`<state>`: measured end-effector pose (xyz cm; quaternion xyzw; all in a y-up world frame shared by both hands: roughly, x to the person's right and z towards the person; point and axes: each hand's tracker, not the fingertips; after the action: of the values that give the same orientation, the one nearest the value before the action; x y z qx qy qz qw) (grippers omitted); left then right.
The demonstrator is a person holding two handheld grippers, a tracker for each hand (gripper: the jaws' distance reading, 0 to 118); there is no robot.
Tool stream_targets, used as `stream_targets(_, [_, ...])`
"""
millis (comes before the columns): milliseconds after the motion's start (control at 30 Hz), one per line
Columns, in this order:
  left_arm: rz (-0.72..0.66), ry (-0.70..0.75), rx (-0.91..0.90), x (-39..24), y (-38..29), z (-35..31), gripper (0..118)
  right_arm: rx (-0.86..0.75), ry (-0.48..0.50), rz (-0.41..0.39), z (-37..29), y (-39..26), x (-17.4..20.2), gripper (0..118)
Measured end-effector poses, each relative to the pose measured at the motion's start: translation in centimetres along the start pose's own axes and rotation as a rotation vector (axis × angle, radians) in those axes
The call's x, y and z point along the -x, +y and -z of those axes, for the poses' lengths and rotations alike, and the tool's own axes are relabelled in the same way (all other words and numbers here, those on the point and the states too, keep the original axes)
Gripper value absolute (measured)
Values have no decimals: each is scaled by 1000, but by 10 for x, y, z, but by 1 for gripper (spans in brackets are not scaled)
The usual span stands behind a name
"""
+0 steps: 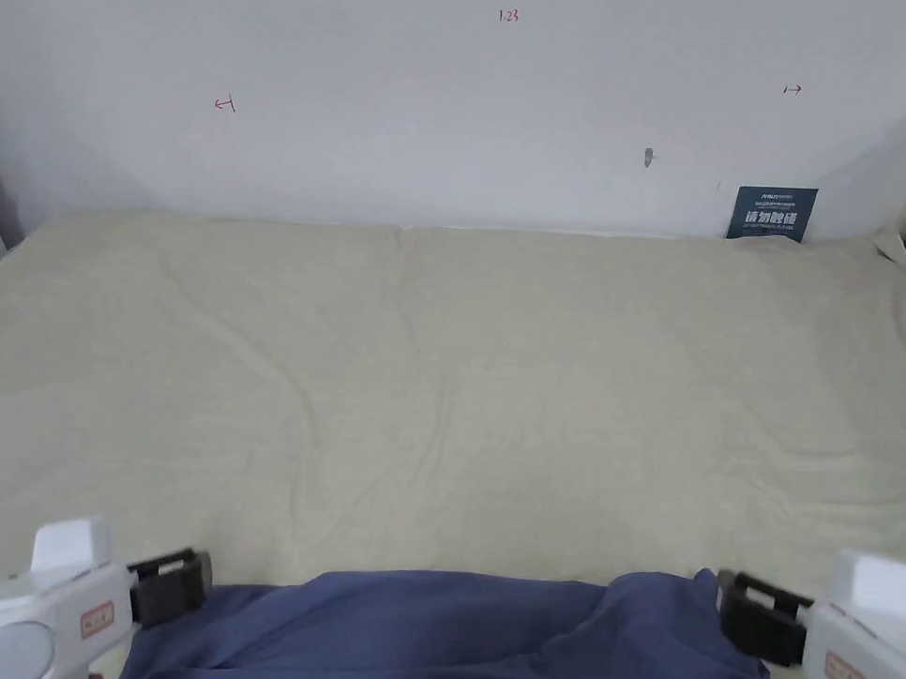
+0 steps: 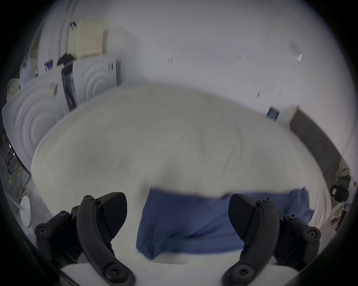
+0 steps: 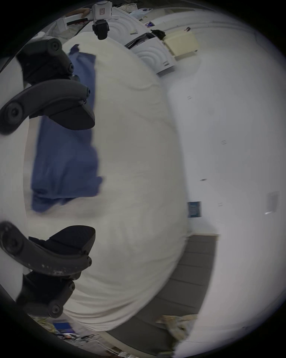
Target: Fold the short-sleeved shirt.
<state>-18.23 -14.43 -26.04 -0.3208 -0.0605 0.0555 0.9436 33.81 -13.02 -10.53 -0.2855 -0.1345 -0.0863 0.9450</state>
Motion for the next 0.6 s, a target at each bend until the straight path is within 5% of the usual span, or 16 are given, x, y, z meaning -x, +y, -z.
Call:
stream_targets(200, [67, -51, -357, -53, 49, -56, 107, -338, 5, -39, -49, 61, 42, 101])
stream_targets(333, [99, -43, -492, -81, 62, -72, 101, -487, -15, -95, -64, 78, 61, 73])
stream_targets(400, [133, -50, -545, -91, 62, -77, 74, -527, -43, -129, -70, 80, 72, 41])
stream_targets(467, [187, -54, -577, -100, 59, -80, 66, -553, -59, -162, -73, 81, 79, 36])
stream_targets(533, [220, -57, -571, -108, 56, -80, 9, -565, -90, -181, -72, 79, 85, 2])
stream_targets(600, [224, -60, -560, -113, 55, -76, 1, -566, -72, -180, -75, 78, 85, 1])
